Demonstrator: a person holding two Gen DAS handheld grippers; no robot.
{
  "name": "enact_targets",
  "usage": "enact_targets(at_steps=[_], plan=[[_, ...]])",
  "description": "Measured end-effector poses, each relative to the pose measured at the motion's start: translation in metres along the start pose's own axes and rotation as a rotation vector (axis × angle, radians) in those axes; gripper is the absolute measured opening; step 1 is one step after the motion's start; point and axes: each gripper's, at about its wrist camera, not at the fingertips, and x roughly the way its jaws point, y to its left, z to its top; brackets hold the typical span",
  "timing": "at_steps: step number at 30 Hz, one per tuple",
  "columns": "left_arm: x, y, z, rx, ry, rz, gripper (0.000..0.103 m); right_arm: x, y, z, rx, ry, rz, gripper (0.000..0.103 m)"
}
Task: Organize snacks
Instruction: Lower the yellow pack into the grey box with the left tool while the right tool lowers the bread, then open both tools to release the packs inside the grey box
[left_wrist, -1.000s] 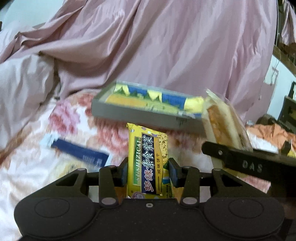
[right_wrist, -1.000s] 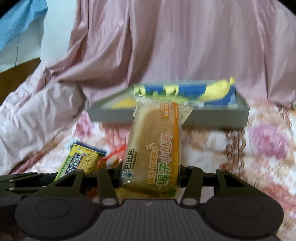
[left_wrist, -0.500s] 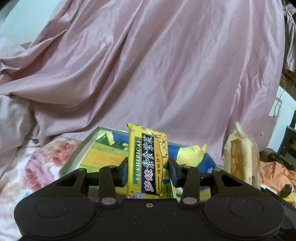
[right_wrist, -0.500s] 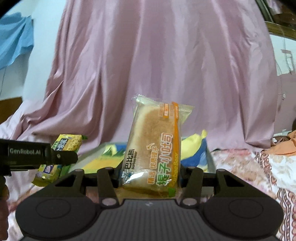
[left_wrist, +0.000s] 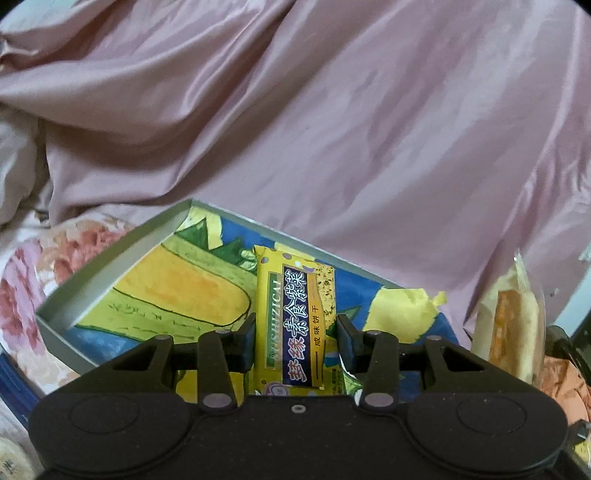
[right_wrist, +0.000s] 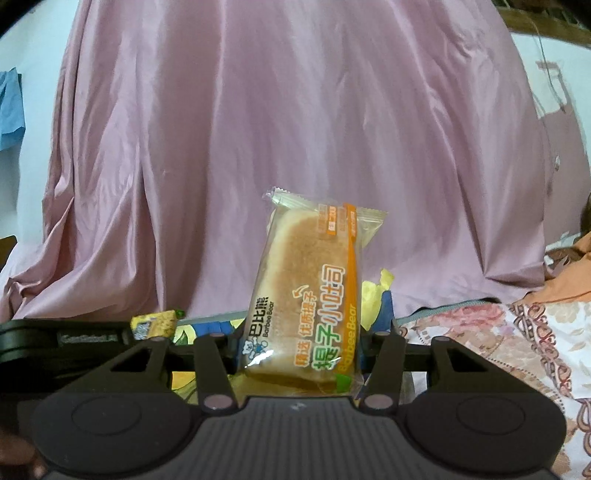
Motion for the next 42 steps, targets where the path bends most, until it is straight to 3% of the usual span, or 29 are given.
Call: enact_targets(at_steps=[18, 21, 26, 34, 42], plan=[[0.023, -0.004, -0.006, 0.019, 0.049, 0.044, 0.045, 0.026, -0.001, -0.010, 0.028, 0.128, 0.021, 0.054], [0.023, -0.004, -0.005, 0.017, 0.048, 0.053, 0.060, 0.027, -0.001, -0.010, 0.028, 0.140, 0.016, 0.056], [0.016, -0.004, -0.003, 0.024, 0.025, 0.047, 0.073, 0.027, 0.000, -0.009, 0.027, 0.135, 0.019, 0.062], [-0.012, -0.004, 0.005, 0.060, -0.044, 0.055, 0.101, 0.019, 0.008, -0.009, -0.029, 0.092, 0.000, 0.084], [-0.053, 0.008, 0.010, 0.102, -0.108, 0.081, 0.102, -0.002, 0.021, -0.008, -0.079, 0.012, 0.006, 0.101]])
